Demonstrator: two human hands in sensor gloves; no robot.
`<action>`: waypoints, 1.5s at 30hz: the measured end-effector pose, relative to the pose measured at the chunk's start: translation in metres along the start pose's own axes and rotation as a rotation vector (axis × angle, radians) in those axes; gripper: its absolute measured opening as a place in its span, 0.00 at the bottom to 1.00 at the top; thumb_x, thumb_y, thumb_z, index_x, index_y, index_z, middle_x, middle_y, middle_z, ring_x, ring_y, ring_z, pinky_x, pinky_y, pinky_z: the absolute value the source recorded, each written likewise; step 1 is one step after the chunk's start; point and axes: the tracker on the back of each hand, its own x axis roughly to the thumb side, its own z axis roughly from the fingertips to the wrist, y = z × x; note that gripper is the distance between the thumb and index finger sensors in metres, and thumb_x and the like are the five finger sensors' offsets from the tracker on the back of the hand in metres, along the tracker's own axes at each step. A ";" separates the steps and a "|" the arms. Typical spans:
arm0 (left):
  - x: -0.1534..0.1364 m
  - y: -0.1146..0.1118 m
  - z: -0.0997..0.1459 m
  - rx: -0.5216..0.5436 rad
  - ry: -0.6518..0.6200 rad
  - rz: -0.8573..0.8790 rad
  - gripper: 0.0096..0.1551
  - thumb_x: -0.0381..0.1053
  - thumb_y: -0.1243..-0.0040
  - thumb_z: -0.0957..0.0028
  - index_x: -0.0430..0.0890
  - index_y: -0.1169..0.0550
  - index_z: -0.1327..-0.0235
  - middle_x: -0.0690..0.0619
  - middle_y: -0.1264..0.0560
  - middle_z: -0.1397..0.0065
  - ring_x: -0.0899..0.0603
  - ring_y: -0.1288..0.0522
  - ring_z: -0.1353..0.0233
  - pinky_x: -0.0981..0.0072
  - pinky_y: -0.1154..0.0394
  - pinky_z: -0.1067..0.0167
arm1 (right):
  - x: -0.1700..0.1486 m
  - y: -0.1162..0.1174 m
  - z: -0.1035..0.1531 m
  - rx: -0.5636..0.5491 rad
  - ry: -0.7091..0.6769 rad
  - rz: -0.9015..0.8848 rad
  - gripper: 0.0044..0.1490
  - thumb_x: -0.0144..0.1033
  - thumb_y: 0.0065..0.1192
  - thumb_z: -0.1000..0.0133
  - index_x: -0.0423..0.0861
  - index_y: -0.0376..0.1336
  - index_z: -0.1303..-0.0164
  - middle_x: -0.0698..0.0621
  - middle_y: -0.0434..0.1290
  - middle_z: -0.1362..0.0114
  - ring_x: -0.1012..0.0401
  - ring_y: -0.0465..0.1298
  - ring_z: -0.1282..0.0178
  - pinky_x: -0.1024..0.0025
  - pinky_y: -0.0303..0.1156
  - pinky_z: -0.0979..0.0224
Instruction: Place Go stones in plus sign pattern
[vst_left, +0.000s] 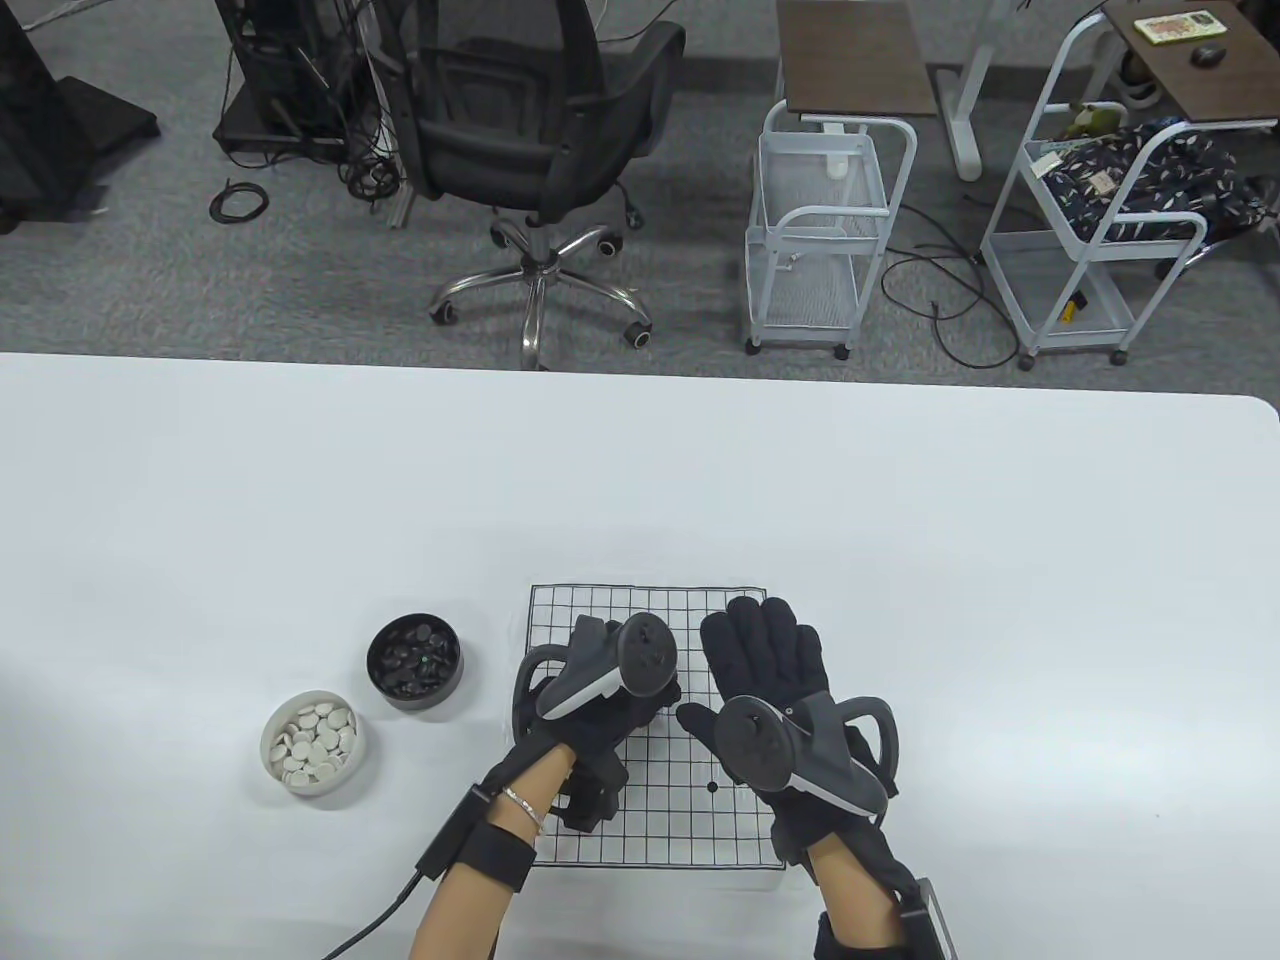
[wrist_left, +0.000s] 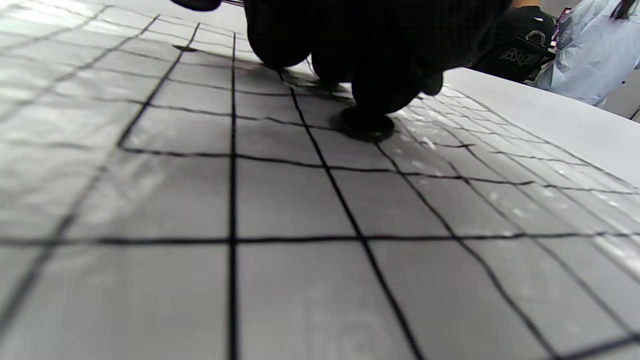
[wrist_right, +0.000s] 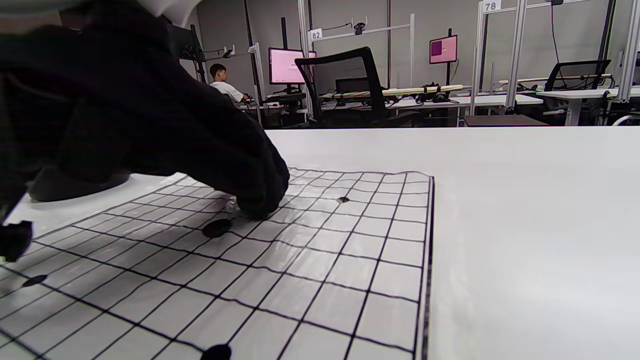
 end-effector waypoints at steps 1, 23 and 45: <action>0.002 -0.001 0.000 0.000 -0.004 -0.003 0.21 0.60 0.48 0.45 0.59 0.19 0.44 0.62 0.30 0.19 0.44 0.36 0.14 0.34 0.47 0.17 | 0.000 0.000 0.000 0.000 0.001 0.001 0.52 0.60 0.39 0.39 0.42 0.35 0.13 0.37 0.38 0.11 0.36 0.38 0.12 0.42 0.38 0.16; 0.007 -0.003 0.000 -0.014 0.011 -0.084 0.18 0.63 0.43 0.49 0.66 0.23 0.47 0.66 0.35 0.17 0.44 0.40 0.12 0.34 0.48 0.16 | -0.003 0.000 0.002 0.002 0.019 0.004 0.52 0.60 0.39 0.39 0.42 0.35 0.13 0.37 0.38 0.11 0.36 0.38 0.12 0.42 0.38 0.16; -0.013 0.029 0.021 0.036 -0.003 -0.127 0.35 0.64 0.43 0.51 0.64 0.32 0.28 0.57 0.35 0.14 0.41 0.37 0.13 0.36 0.43 0.18 | -0.003 0.001 -0.001 0.010 0.012 0.003 0.52 0.60 0.39 0.39 0.42 0.35 0.13 0.37 0.38 0.11 0.36 0.38 0.12 0.42 0.38 0.16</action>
